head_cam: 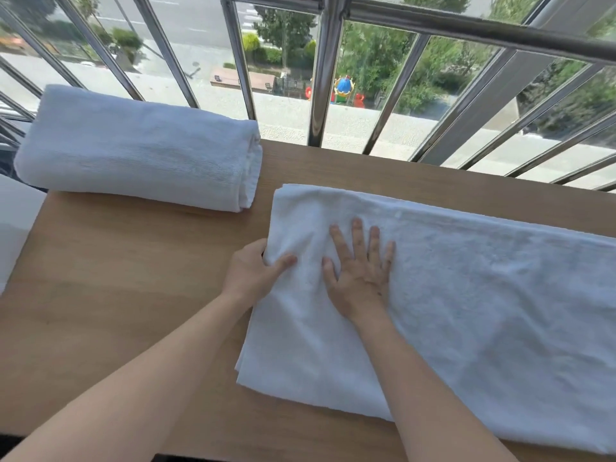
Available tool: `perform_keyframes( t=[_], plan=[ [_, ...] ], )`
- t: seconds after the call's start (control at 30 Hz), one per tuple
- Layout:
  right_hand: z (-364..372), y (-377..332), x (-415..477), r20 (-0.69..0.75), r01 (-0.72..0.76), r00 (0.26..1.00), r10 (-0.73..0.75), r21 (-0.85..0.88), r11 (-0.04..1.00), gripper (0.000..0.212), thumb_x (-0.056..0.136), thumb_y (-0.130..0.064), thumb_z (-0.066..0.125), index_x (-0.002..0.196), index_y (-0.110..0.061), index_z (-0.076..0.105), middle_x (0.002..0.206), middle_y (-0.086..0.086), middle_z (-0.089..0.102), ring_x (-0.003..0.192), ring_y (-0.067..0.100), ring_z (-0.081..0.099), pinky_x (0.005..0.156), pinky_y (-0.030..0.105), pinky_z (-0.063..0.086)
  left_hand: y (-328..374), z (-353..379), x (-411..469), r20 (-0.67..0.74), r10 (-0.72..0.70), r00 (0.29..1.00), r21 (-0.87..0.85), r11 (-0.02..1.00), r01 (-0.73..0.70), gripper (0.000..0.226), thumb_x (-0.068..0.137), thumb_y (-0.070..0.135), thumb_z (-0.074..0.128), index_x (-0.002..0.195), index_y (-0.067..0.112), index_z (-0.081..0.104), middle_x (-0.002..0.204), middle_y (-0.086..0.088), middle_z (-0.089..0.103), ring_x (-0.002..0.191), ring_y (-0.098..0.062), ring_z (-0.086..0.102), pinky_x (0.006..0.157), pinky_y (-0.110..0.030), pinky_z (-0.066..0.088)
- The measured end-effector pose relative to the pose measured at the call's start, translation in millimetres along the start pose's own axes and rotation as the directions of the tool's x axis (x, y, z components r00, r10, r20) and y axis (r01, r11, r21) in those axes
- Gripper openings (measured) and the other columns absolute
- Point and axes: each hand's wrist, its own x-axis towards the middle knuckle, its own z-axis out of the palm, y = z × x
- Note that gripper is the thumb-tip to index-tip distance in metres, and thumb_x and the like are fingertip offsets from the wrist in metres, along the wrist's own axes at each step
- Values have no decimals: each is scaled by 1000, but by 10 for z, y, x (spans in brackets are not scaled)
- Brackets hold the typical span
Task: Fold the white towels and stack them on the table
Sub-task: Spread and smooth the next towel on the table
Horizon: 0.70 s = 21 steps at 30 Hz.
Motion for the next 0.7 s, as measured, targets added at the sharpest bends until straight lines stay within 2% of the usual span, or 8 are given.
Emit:
perform_keyframes(
  t=[0.13, 0.23, 0.37, 0.43, 0.5, 0.57, 0.63, 0.7],
  plan=[
    [-109, 93, 321, 54, 0, 999, -1, 20, 1000, 65, 95, -63, 16, 154, -52, -9, 166, -10, -21, 152, 17, -23, 117, 53, -22, -38, -5, -3, -104, -14, 994, -91, 996, 4, 23, 80, 46, 81, 81, 26, 70, 77, 11, 71, 68, 4, 63, 50, -10, 43],
    [-178, 95, 407, 101, 23, 995, -27, 41, 999, 64, 99, -60, 19, 156, -48, -9, 166, -9, -21, 151, 17, -24, 117, 55, -21, -11, 51, -89, -119, -8, 993, -79, 997, -2, 30, 75, 54, 82, 83, 28, 68, 79, 16, 69, 73, 3, 63, 52, -9, 44],
    [-118, 62, 23, 5, 105, 994, -106, 71, 992, 66, 99, -56, 14, 158, -39, -10, 166, -7, -20, 152, 19, -23, 117, 53, -23, -2, 34, -226, 10, -91, 996, -42, 995, 92, 54, 58, 72, 81, 95, 39, 62, 87, 25, 69, 76, 9, 64, 57, -13, 46],
    [-2, 48, -296, -19, 107, 994, -105, 80, 991, 66, 99, -56, 13, 159, -37, -10, 167, -5, -20, 152, 21, -22, 118, 53, -21, 7, -5, -236, 139, -108, 984, 37, 994, 104, 47, 61, 72, 80, 95, 43, 66, 88, 28, 71, 76, 9, 66, 60, -15, 48],
    [121, 57, -547, -13, 107, 994, -107, 41, 993, 66, 101, -55, 15, 159, -35, -8, 167, -4, -18, 152, 23, -22, 119, 54, -18, 24, -63, -233, 179, -84, 980, 74, 995, 72, 36, 68, 66, 80, 95, 44, 70, 88, 30, 72, 77, 9, 67, 63, -17, 50],
    [167, 88, -645, -2, 103, 995, -103, 19, 994, 65, 103, -56, 18, 160, -35, -5, 167, -3, -15, 152, 22, -21, 120, 55, -16, -4, -74, -261, 107, -37, 994, 2, 999, 37, 31, 74, 59, 80, 97, 41, 71, 89, 27, 73, 80, 6, 69, 65, -18, 52],
    [136, 101, -626, 24, 105, 994, -105, 6, 994, 65, 102, -58, 17, 159, -38, -9, 167, -4, -17, 152, 21, -23, 120, 54, -17, -69, -28, -342, 5, -54, 999, -65, 996, 54, 28, 76, 55, 81, 95, 36, 72, 88, 23, 74, 79, 2, 70, 63, -20, 54],
    [95, 87, -597, 65, 113, 992, -111, -27, 993, 65, 101, -60, 11, 156, -40, -16, 165, -5, -24, 150, 21, -28, 118, 53, -20, -140, 43, -407, -60, -111, 992, -81, 991, 106, 30, 78, 56, 79, 88, 28, 73, 83, 12, 75, 78, -9, 72, 67, -34, 59]
  ],
)
